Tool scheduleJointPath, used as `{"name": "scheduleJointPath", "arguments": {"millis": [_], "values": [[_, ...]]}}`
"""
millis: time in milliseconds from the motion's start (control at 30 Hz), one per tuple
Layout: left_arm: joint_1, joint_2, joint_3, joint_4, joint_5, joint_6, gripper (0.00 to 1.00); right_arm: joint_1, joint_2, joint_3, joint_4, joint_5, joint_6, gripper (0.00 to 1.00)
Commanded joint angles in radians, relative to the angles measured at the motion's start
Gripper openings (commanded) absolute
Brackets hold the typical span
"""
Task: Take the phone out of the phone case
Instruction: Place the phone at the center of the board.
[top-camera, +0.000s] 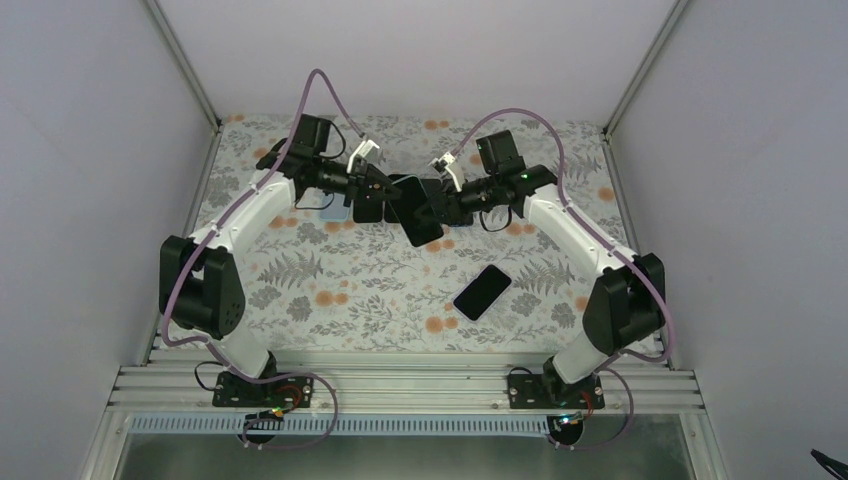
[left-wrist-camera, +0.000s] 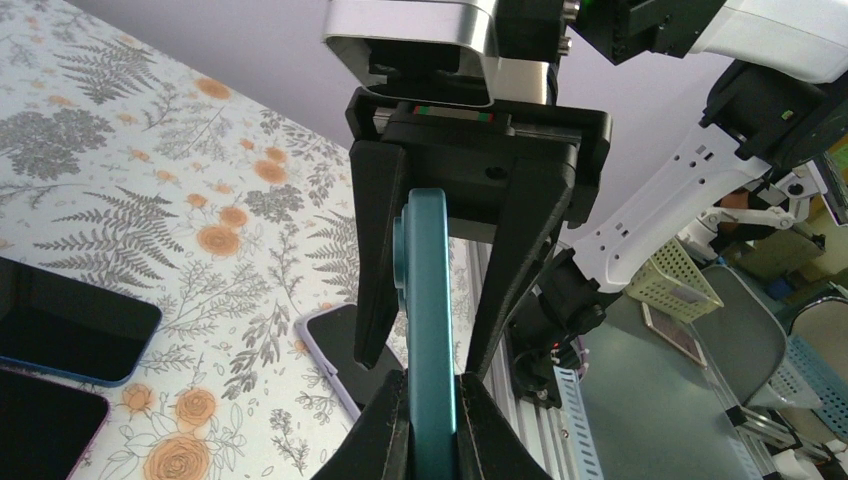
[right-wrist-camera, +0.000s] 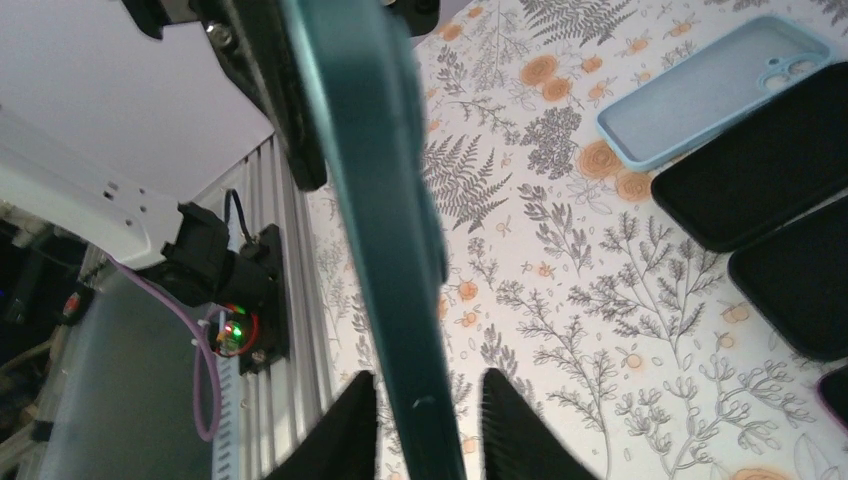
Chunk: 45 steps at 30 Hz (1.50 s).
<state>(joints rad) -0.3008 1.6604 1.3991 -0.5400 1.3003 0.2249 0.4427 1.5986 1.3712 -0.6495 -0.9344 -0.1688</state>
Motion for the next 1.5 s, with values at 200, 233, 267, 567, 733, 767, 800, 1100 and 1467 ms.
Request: {"name": "scheduleJointPath", "arguments": {"millis": [200, 233, 267, 567, 733, 767, 800, 1100, 1467], "values": [[-0.009, -0.031, 0.028, 0.046, 0.005, 0.000, 0.11, -0.024, 0.024, 0.015, 0.016, -0.071, 0.037, 0.04], [-0.008, -0.031, 0.028, 0.052, 0.001, -0.008, 0.16, -0.029, 0.024, 0.014, 0.018, -0.078, 0.040, 0.04], [-0.009, -0.030, 0.028, 0.056, -0.001, -0.014, 0.23, -0.037, 0.024, 0.012, 0.020, -0.084, 0.043, 0.04], [-0.008, -0.044, 0.019, 0.109, -0.033, -0.064, 0.89, -0.105, 0.006, -0.018, 0.034, -0.096, 0.047, 0.04], [-0.008, -0.051, 0.014, 0.129, -0.066, -0.081, 1.00, -0.167, 0.006, -0.036, 0.024, -0.091, 0.031, 0.04], [-0.008, -0.053, 0.014, 0.130, -0.073, -0.082, 1.00, -0.182, 0.007, -0.037, 0.020, -0.091, 0.024, 0.04], [-0.008, -0.055, 0.013, 0.130, -0.081, -0.082, 1.00, -0.199, 0.010, -0.037, 0.012, -0.090, 0.017, 0.04], [-0.007, -0.068, 0.025, 0.127, -0.127, -0.075, 1.00, -0.365, 0.092, -0.017, -0.062, -0.072, -0.035, 0.04], [-0.007, -0.068, 0.018, 0.137, -0.133, -0.085, 1.00, -0.493, 0.262, 0.068, -0.138, -0.008, -0.090, 0.04]]}}
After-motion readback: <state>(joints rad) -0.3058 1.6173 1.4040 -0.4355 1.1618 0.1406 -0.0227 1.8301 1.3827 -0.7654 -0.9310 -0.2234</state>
